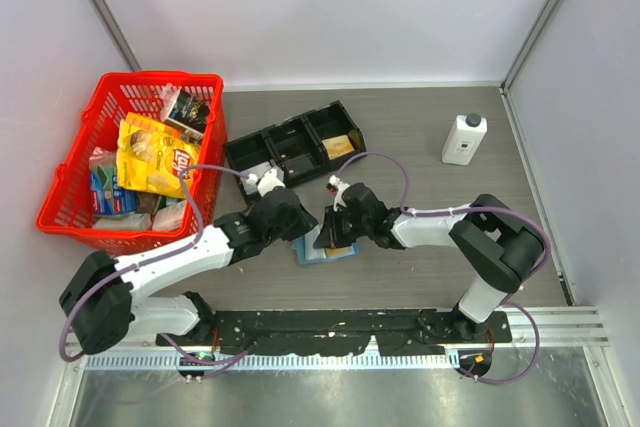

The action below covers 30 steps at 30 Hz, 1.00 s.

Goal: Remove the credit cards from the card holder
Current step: Open the card holder at the center of the board, then remove the credit card from the card holder.

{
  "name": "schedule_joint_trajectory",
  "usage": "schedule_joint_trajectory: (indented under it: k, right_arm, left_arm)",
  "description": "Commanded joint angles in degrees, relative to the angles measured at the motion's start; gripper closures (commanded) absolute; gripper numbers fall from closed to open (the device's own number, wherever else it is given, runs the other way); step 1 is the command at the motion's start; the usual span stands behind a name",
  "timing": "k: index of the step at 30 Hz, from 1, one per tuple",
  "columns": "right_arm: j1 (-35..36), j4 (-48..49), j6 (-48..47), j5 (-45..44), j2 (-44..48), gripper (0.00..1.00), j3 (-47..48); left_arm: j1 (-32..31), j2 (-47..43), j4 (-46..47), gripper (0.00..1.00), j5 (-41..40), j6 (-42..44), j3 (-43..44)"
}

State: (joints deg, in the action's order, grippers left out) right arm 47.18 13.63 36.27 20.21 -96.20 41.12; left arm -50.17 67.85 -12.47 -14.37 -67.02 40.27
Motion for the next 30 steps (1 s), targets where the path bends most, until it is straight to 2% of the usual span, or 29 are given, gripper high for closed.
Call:
schedule_joint_trajectory:
  k: [1,3,6,14,20,30]
  right_arm:
    - [-0.4,2.5,1.7,0.5,3.5,0.99,-0.4]
    - [-0.3,3.4,3.4,0.9,4.2,0.99,-1.0]
    - [-0.5,4.4,4.4,0.0,5.4,0.99,-2.5]
    - [-2.0,-2.5,2.6,-4.6,9.1,0.97,-1.0]
    - [-8.2,-4.4,0.6,-1.2,11.7,0.95,-2.7]
    - [-11.8,-6.2,-2.9,0.9,9.5,0.93,-4.2]
  left_arm:
    - [0.3,4.6,3.8,0.83,-0.7,1.2,2.5]
    - [0.7,6.0,3.6,0.89,-0.8,1.6,1.9]
    - [1.7,7.5,5.4,0.91,0.2,3.5,0.0]
    - [3.4,8.3,4.0,0.92,2.5,7.5,-3.0]
    - [4.0,9.0,5.1,0.92,4.6,7.7,-5.4]
    - [4.4,9.0,6.8,0.91,6.8,7.9,-3.9]
